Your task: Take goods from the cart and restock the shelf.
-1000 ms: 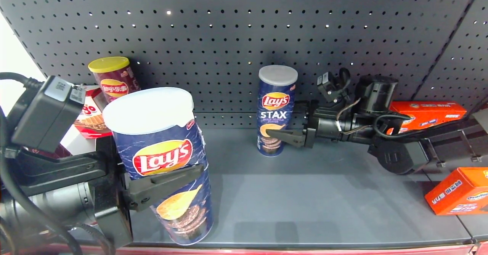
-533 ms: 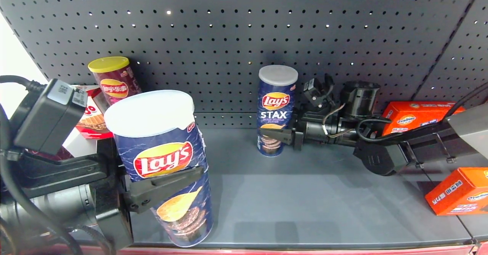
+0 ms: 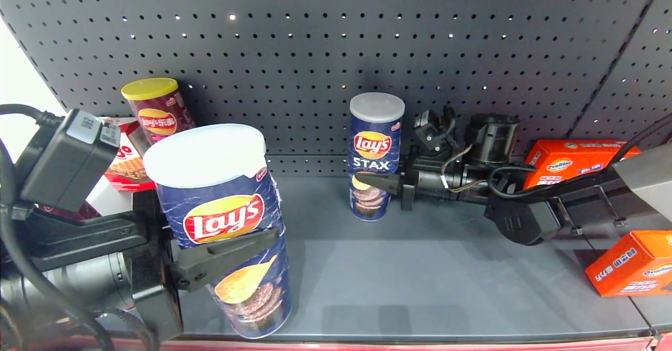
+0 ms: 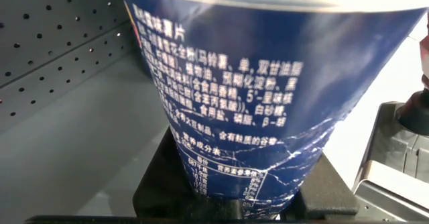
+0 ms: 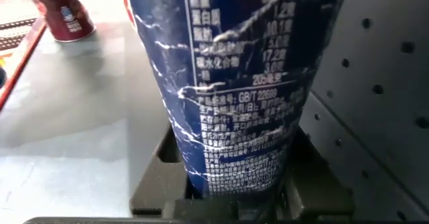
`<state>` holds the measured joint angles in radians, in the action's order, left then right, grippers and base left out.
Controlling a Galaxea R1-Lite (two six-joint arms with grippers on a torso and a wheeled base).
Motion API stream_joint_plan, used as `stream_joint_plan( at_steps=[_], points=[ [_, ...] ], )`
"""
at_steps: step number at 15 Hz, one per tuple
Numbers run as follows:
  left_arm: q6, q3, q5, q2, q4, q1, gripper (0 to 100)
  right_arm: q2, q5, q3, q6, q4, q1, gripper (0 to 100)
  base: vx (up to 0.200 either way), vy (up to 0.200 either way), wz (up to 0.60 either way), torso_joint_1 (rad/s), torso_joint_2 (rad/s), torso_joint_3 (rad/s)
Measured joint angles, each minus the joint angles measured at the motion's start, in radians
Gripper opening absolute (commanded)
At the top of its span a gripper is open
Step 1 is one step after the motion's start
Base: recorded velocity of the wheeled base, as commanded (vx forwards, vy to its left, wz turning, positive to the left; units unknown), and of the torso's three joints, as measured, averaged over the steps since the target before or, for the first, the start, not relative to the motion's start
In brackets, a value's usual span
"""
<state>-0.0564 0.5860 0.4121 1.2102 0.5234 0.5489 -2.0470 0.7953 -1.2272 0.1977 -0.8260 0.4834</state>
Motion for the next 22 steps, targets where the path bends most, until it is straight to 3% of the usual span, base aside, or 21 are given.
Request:
stream_joint_plan(
  at_steps=[4, 11, 14, 22],
  points=[
    [0.0, -0.001, -0.001, -0.002, -0.001, -0.001, 0, 0.066, 0.001, 0.07, 0.0, -0.017, 0.011, 0, 0.0, 0.0, 0.0, 0.0, 0.0, 0.0],
    [-0.001, -0.031, -0.001, -0.007, 0.0, -0.004, 0, 0.265, -0.006, 0.367, 0.001, -0.084, 0.093, 0, 0.0, 0.0, 0.0, 0.0, 0.0, 0.0],
    [0.0, -0.035, -0.001, -0.007, 0.0, -0.004, 0, 0.324, -0.085, 0.5, -0.002, -0.14, 0.153, 0, 0.0, 0.0, 0.0, 0.0, 0.0, 0.0],
    [0.0, -0.027, -0.003, -0.008, 0.0, -0.004, 0, 0.354, -0.101, 0.651, 0.0, -0.247, 0.183, 0, 0.0, 0.0, 0.0, 0.0, 0.0, 0.0]
  ],
)
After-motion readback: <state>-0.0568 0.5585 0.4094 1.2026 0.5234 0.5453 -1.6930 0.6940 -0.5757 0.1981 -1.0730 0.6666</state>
